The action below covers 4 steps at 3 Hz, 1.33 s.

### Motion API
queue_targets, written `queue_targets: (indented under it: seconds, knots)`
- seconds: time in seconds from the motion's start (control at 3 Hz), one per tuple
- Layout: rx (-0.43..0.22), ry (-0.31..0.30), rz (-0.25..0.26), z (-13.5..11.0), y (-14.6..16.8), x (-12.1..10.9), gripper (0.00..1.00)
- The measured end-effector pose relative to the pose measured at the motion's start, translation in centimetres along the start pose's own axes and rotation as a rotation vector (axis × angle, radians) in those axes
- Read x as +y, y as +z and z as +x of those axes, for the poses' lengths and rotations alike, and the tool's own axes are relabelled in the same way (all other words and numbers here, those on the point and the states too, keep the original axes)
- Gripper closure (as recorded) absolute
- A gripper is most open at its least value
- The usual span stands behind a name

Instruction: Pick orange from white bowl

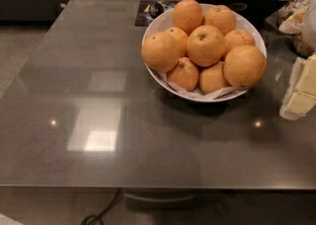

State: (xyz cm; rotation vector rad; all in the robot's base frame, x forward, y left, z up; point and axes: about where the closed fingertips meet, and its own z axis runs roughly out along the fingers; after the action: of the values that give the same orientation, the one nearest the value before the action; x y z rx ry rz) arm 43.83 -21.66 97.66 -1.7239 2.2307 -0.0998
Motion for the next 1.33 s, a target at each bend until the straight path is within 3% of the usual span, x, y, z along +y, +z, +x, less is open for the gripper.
queue_targets:
  seconds: [1.0,1.33]
  knots:
    - [0.017,0.037,0.031,1.0,0.4,-2.6,0.0]
    - [0.014,0.007,0.066,0.1,0.6,-4.4,0.0]
